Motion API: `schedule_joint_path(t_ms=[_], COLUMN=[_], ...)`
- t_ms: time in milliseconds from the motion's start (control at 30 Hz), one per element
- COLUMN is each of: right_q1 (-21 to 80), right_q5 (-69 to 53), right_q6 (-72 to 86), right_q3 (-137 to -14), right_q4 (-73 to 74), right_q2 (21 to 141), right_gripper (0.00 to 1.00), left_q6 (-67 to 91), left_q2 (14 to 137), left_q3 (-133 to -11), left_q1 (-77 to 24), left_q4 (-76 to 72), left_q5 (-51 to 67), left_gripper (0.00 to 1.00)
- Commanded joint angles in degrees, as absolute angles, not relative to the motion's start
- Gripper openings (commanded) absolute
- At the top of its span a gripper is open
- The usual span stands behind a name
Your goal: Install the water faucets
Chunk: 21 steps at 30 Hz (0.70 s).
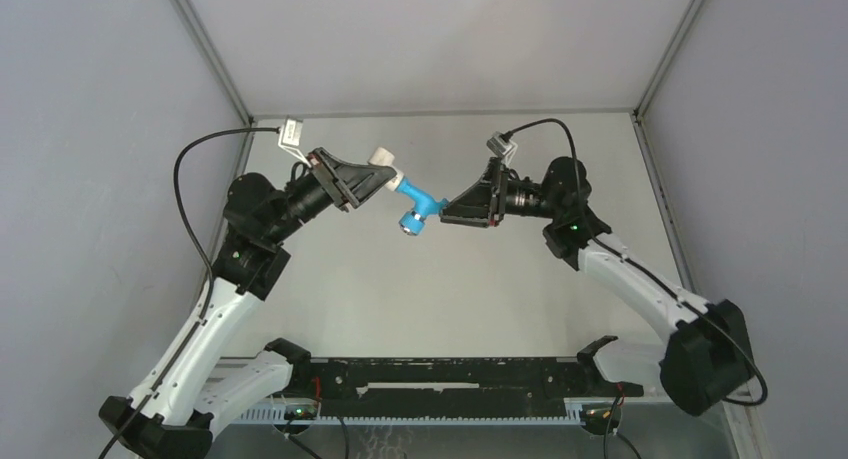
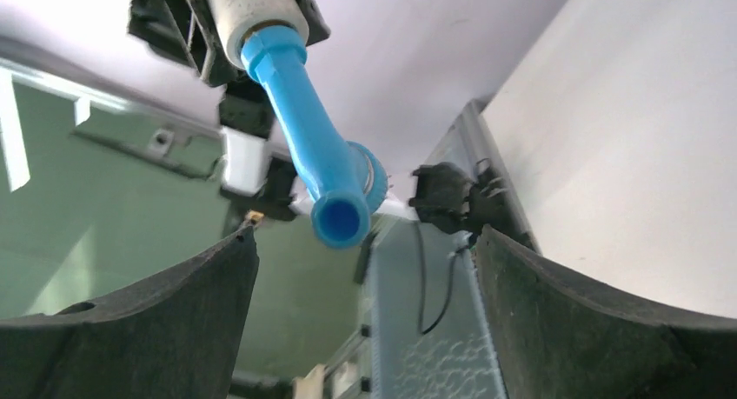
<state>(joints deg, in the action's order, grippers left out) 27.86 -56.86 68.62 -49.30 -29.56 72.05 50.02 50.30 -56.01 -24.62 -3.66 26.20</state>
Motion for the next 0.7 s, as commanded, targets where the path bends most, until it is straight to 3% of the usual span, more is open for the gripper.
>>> schedule_joint_path(t_ms=[0,133,233,433,667], right_q1=[26.8,33.3,45.7,68.7,77.1], right_q5=[-43.7,-22.7,-2.0,25.6,34.8], right_q6=[45.9,23.4,3.9,-38.3,-70.8], right_q3=[-53.1,-55.4,-53.1,-41.0,-32.2], right_q4=[-2.4,13.0,12.2,-11.5,-46.7], right_q2=[63.9,56.2,49.9,43.9,57.3], right_gripper=[1.0,1.0,1.0,1.0,1.0], left_q6=[49.5,51.3,51.4,51.8,51.8], left_q2=[49.1,49.1,49.4,50.2,50.7], left_q3=[-59.6,-61.5,-63.1,-64.3,-64.8], left_q1=[-24.5,-24.5,-24.5,-24.5,-24.6], left_q4=[-2.4,-0.4,2.8,4.7,6.2], left_q5=[21.8,20.2,19.3,18.9,19.9], left_gripper=[0.0,0.0,0.0,0.0,0.0])
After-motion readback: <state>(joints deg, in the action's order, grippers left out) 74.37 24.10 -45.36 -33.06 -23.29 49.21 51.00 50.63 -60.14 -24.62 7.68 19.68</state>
